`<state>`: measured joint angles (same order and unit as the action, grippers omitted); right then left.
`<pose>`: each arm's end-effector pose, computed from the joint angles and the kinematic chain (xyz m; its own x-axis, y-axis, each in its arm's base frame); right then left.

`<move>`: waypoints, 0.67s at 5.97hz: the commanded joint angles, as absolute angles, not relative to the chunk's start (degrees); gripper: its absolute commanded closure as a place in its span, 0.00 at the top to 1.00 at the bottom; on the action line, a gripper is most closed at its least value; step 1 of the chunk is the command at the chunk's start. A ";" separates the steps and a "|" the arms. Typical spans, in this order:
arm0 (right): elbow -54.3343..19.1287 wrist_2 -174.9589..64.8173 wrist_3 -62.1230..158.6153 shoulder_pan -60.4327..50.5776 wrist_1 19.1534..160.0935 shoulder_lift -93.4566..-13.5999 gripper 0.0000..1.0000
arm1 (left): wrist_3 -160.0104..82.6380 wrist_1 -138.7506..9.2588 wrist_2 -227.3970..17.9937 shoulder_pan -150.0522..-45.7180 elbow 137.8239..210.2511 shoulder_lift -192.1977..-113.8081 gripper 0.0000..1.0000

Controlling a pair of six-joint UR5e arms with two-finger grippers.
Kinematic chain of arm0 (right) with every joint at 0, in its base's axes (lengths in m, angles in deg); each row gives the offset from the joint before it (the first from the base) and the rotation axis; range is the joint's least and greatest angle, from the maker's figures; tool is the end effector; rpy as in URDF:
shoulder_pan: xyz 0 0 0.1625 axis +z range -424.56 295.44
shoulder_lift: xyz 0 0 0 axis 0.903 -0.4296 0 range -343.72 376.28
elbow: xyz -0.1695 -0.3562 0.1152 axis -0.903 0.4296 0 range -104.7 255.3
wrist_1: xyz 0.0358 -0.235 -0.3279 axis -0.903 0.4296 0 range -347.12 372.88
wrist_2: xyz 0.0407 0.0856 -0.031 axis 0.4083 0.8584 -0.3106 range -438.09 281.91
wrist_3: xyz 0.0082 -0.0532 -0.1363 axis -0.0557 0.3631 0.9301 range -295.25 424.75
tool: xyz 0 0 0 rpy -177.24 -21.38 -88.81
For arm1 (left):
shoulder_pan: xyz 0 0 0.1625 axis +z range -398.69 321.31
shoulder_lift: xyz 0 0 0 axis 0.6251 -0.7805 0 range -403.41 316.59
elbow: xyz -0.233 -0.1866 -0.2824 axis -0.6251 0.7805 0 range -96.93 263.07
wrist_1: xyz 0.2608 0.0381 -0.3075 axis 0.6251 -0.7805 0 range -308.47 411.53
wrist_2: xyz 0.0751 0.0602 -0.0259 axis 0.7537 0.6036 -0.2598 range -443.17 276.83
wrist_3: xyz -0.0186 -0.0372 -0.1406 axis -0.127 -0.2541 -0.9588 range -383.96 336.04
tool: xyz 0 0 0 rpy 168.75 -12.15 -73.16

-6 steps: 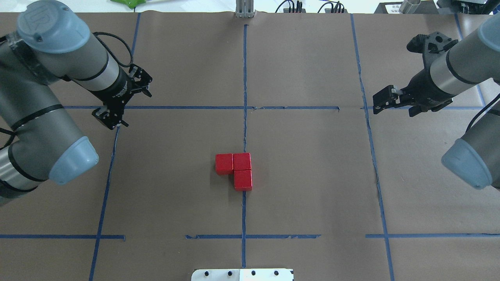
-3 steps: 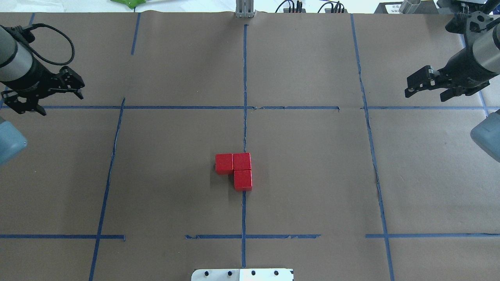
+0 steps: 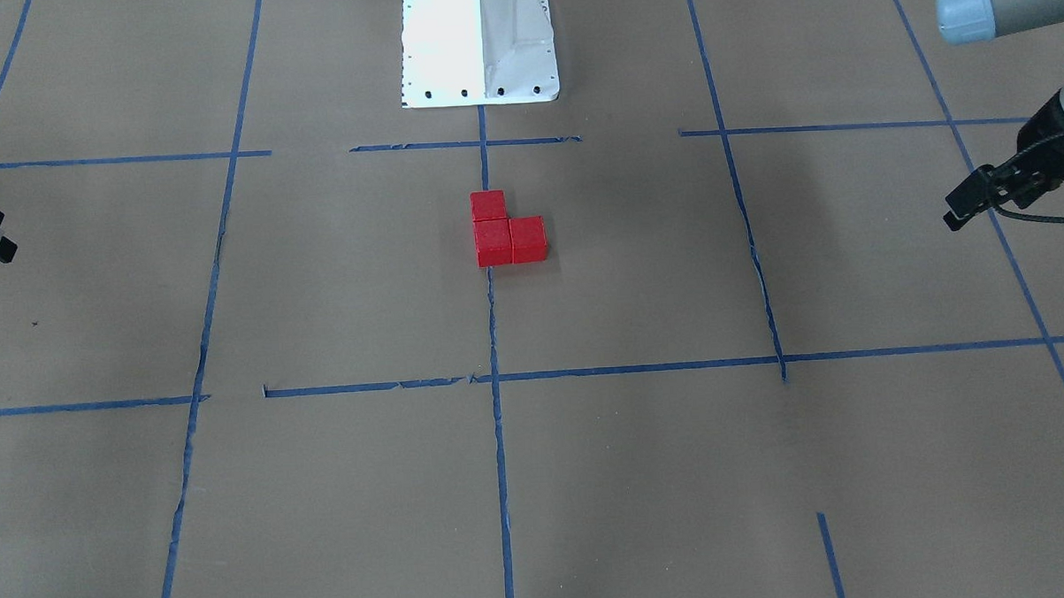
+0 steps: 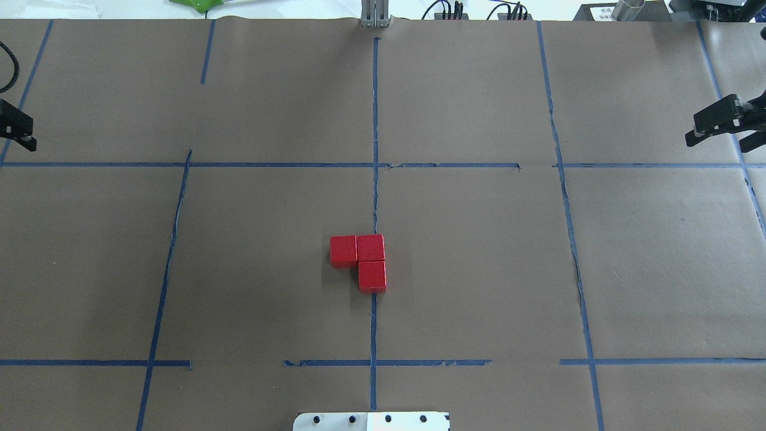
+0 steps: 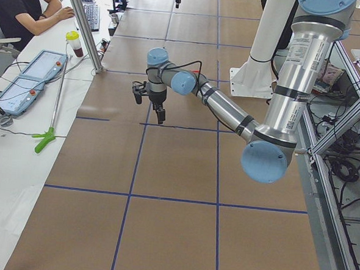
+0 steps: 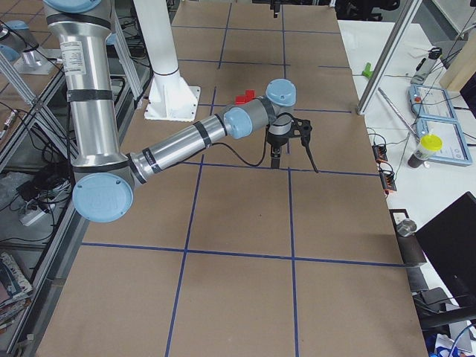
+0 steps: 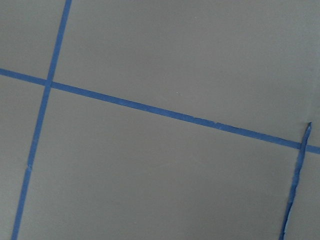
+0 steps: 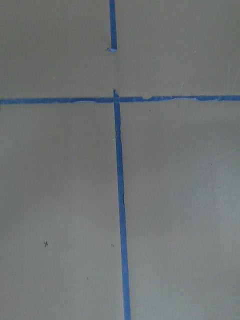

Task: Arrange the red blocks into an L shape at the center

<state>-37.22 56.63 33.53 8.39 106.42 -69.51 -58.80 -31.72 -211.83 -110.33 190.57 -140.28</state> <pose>-0.1191 -0.4911 0.4568 0.6511 0.0507 0.7573 -0.0794 0.9968 0.0015 0.1265 -0.5135 0.4916 0.7308 -0.1676 -0.6617 0.1431 0.9855 -0.0916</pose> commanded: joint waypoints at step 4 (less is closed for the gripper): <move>-35.71 56.91 61.52 20.75 114.74 -77.12 1.00 | -19.45 -31.52 -213.06 -128.31 179.07 -135.43 1.00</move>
